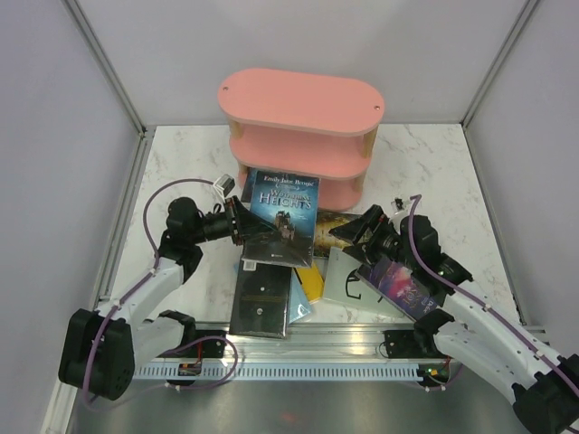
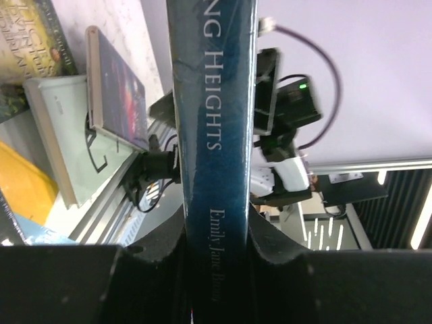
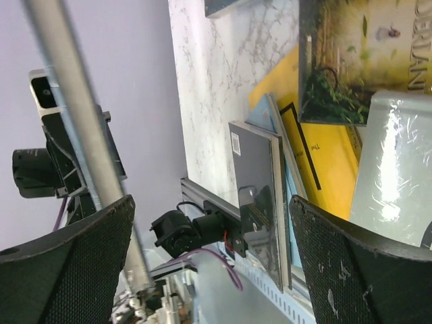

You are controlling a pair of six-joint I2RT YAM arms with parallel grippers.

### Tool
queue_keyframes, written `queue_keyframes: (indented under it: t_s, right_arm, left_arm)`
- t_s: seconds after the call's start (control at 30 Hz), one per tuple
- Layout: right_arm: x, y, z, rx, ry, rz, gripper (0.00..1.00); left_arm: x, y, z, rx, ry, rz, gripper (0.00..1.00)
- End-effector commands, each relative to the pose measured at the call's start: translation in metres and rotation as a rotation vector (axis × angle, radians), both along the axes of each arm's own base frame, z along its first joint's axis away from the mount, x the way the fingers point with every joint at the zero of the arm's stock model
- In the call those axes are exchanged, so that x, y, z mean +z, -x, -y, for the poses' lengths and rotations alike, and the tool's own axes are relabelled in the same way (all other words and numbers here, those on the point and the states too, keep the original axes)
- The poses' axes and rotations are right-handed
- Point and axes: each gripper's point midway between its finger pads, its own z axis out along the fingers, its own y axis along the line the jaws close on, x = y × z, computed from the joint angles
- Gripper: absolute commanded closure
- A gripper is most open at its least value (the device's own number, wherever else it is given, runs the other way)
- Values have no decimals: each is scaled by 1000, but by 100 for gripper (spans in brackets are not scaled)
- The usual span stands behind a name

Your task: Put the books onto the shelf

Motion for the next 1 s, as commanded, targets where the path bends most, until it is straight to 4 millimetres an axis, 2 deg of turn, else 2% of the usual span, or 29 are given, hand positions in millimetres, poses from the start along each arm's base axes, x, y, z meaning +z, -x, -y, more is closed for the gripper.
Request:
queue_keyframes:
  t_s: [0.0, 0.2, 0.37, 0.53, 0.9, 0.97]
  right_arm:
    - [33, -1, -14, 8, -203, 51, 2]
    - [47, 11, -45, 85, -244, 78, 2]
    - [45, 19, -63, 104, -257, 74, 2]
    - [35, 21, -64, 97, -272, 52, 2]
    - [32, 19, -80, 120, -312, 41, 2]
    - [36, 19, -84, 128, -329, 49, 2]
  left_arm:
    - [54, 1, -2, 11, 156, 161, 98]
    - [56, 5, -4, 16, 195, 155, 98]
    - [51, 7, -5, 16, 201, 132, 98]
    - [48, 10, -6, 22, 218, 119, 98]
    - [27, 21, -13, 63, 234, 55, 98]
    - [25, 21, -12, 59, 230, 58, 98]
